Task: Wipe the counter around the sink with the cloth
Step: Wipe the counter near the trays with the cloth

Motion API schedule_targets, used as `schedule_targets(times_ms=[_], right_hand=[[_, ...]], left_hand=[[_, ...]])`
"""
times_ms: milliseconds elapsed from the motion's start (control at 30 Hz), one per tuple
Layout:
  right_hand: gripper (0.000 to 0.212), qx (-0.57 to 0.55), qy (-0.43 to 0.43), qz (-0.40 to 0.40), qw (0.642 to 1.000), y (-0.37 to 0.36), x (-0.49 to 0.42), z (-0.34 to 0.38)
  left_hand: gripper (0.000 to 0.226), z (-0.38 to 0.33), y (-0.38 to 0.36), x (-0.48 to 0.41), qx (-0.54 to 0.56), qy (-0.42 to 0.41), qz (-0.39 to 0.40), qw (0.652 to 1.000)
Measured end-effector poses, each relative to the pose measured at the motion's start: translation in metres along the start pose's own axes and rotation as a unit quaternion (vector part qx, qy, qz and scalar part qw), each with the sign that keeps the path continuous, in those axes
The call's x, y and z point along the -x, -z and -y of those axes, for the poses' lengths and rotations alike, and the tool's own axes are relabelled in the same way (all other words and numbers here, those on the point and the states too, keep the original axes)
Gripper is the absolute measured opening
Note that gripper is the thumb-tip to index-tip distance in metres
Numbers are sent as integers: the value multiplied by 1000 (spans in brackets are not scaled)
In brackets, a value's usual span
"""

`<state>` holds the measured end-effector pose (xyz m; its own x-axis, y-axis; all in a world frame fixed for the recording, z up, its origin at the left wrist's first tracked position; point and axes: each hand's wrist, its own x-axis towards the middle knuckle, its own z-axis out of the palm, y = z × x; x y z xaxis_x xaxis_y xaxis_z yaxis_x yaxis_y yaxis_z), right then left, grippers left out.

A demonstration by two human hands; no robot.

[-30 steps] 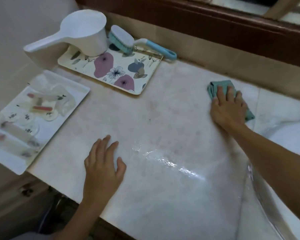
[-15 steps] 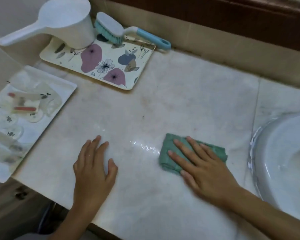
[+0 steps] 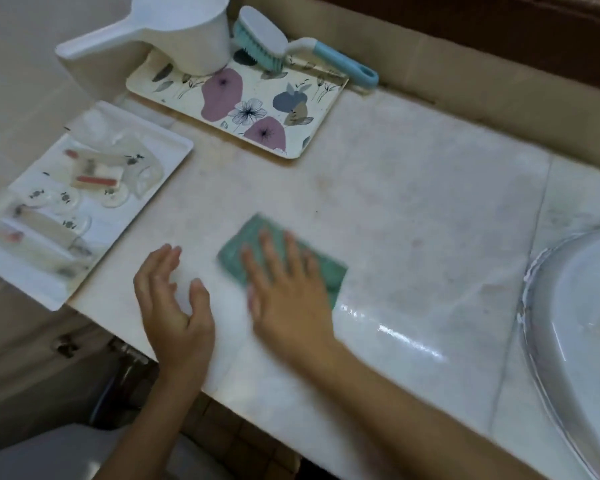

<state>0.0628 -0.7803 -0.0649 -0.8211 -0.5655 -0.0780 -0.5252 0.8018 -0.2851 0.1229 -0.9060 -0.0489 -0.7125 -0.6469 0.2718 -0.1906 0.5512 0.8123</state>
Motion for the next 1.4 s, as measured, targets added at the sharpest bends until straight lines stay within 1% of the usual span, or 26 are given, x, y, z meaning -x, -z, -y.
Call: schedule_targets(times_ms=[67,133,200,233,267,300,333,367,400,433,467,500,533,600,700,767,833,867,933,1000,1067,1133,1233,1300,1333,1400], right_hand=[[58,5,127,44,991,-5,67,20],[57,31,205,79,975,1,111,-3],[56,71,235,72,967,13,122,-50],[55,89,230,63,967,19,116,-76],[54,100,205,57,972,25,104,-103],[54,107,161,44,980,32,87,-130],[54,111,99,23,989,39,64,-156],[55,109,15,-3,994,48,41,-181],[57,96,-80,-21,992,58,19,-201],[59,74,-168,-35,982,67,1,-216],[59,52,-238,-41,969,73,-10,-223],[58,38,-281,-45,958,73,-15,-223],[58,27,-305,-50,951,70,-13,-217],[59,18,-320,-55,946,62,8,-194],[58,11,-325,-49,944,46,69,-154],[58,23,-306,-42,951,36,121,-122],[60,38,-226,-17,973,26,178,-90],[61,51,-173,1,984,24,208,-81],[61,86,-82,33,992,24,259,-87],[60,110,-40,52,992,30,285,-109],[59,103,-75,55,990,35,279,-130],[58,74,-154,18,985,36,247,-143],[58,21,-267,-29,963,40,174,-148],[58,-4,-320,-48,946,38,151,-145],[58,-5,-321,-51,946,34,150,-140],[58,5,-281,-55,958,27,181,-126]], left_hand=[[44,6,7,3,-15,44,13,999],[43,14,11,8,-59,43,60,995],[41,18,10,11,-115,4,98,989],[39,18,9,11,-134,-10,108,985],[38,18,8,10,-147,-19,112,983],[35,18,8,10,-158,-26,112,981],[32,19,8,10,-170,-31,111,979],[30,20,8,10,-179,-34,111,977],[29,20,8,11,-185,-36,112,976],[29,20,8,12,-189,-35,112,975],[29,20,8,12,-191,-32,112,975],[29,19,7,12,-192,-27,111,975],[29,18,7,12,-193,-24,112,975],[29,16,8,12,-194,-22,115,974],[29,10,9,11,-202,-7,122,972],[29,0,6,15,-205,25,125,970],[26,-16,-3,26,-189,45,131,972],[24,-28,-10,36,-172,27,146,974],[26,-52,-28,59,-111,-40,201,972],[29,-71,-44,84,-50,-90,266,959],[30,-81,-59,106,-24,-123,312,942],[33,-83,-70,125,-31,-137,338,931],[39,-77,-73,132,-75,-150,327,930],[37,-73,-74,133,-82,-159,331,927],[35,-71,-74,132,-85,-167,330,925],[35,-71,-75,133,-102,-173,323,925]])
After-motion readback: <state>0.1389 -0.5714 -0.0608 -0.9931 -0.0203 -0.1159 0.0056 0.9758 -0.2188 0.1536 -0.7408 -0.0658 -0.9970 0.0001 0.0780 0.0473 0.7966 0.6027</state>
